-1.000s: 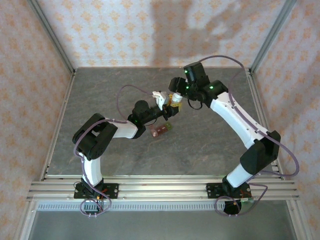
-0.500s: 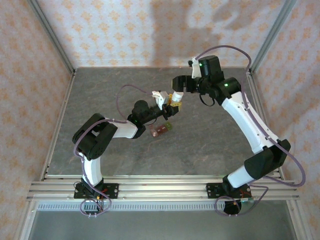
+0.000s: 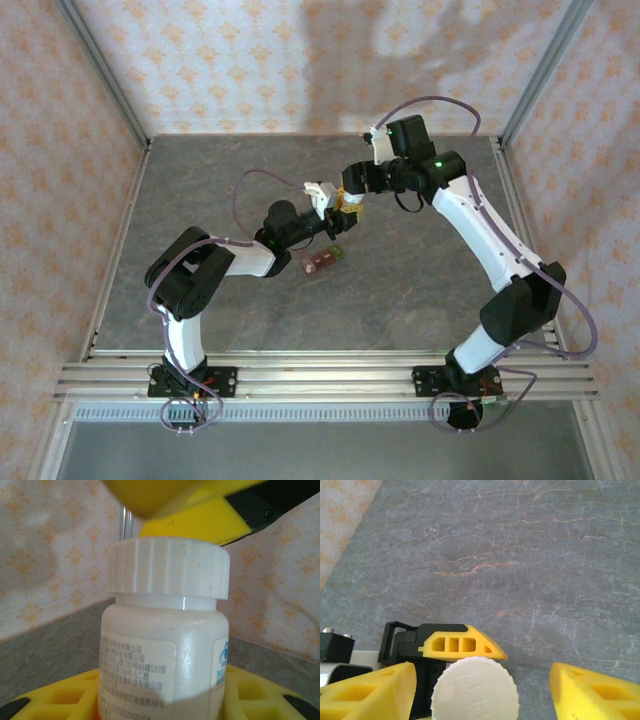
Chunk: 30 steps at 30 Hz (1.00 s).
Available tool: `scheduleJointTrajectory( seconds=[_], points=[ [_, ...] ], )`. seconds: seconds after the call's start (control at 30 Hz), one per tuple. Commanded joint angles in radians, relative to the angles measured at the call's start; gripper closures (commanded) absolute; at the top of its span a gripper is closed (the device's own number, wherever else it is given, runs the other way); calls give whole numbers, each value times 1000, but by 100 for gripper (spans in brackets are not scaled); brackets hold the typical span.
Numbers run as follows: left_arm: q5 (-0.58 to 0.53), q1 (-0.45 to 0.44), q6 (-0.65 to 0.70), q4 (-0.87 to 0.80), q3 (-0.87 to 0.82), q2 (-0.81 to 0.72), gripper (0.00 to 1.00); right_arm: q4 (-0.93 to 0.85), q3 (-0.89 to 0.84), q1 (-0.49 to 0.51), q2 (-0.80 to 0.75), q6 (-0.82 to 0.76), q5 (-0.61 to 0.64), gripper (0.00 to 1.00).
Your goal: Sort the pills into containers
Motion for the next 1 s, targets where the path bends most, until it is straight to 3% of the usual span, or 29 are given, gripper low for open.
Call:
scheduleJointTrajectory(
  seconds=[0.0,0.47,0.67,0.8,0.97],
  points=[
    [19,-2,-4,56,18,-36,100,-18,-1,-7,6,-13,-17,34],
    [19,-2,-3,57,21,-33,100,-43,-2,-10,39,46,2,57],
    [18,-2,-1,54,23,-34,100,11,-68,0,-1,342,146,60],
    [19,-2,-2,53,25,-31,100,73,-136,59,-56,544,277,60],
    [20,-2,-6,50,33,-27,100,110,-132,151,-64,626,372,57]
  ],
)
